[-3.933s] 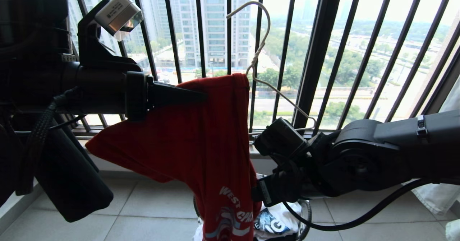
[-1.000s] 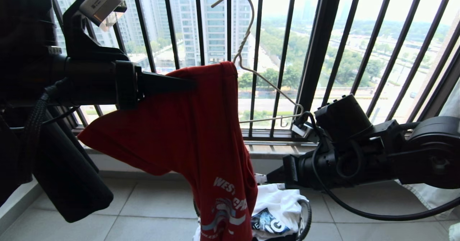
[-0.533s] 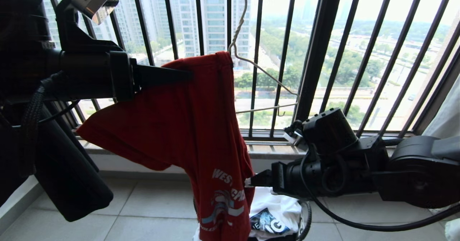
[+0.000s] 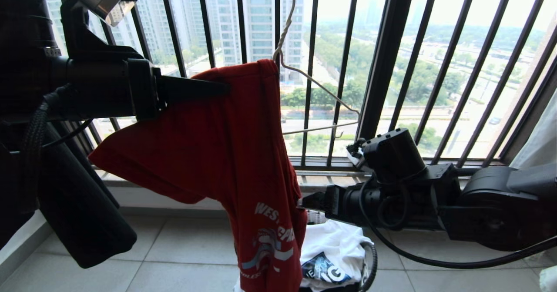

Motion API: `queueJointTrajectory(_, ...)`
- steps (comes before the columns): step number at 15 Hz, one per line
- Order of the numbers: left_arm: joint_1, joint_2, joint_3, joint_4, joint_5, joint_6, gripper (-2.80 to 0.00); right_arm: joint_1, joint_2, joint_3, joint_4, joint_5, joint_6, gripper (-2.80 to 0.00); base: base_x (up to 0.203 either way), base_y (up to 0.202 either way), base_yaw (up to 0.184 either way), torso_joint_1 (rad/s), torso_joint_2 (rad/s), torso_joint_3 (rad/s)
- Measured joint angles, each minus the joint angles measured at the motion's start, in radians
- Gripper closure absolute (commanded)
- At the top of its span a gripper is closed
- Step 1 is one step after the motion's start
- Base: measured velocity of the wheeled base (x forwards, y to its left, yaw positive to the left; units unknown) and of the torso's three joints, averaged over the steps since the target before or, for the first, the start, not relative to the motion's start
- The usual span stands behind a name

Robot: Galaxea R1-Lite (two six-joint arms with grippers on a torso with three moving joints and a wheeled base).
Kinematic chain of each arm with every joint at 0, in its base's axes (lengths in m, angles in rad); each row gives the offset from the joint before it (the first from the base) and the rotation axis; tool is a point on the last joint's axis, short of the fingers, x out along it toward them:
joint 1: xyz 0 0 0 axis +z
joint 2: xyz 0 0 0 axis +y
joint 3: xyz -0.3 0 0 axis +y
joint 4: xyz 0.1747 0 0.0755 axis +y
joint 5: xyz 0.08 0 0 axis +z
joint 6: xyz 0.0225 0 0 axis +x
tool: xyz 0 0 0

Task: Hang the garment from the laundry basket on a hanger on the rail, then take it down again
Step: Hang the clothes on the clothes rack

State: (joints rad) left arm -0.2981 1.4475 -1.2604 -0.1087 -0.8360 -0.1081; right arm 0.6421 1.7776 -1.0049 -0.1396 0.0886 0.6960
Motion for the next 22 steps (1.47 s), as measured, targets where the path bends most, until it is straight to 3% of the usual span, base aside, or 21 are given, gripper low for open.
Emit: queueJointTrajectory(22, 0.005, -0.005, 0.001, -0.001, 0.000, -0.001, 0.00, 0.027, 0.048, -0.070, -0.010, -0.048, -0.005, -2.80, 0.000, 0.000, 0.000, 0.000, 0.00, 0.000)
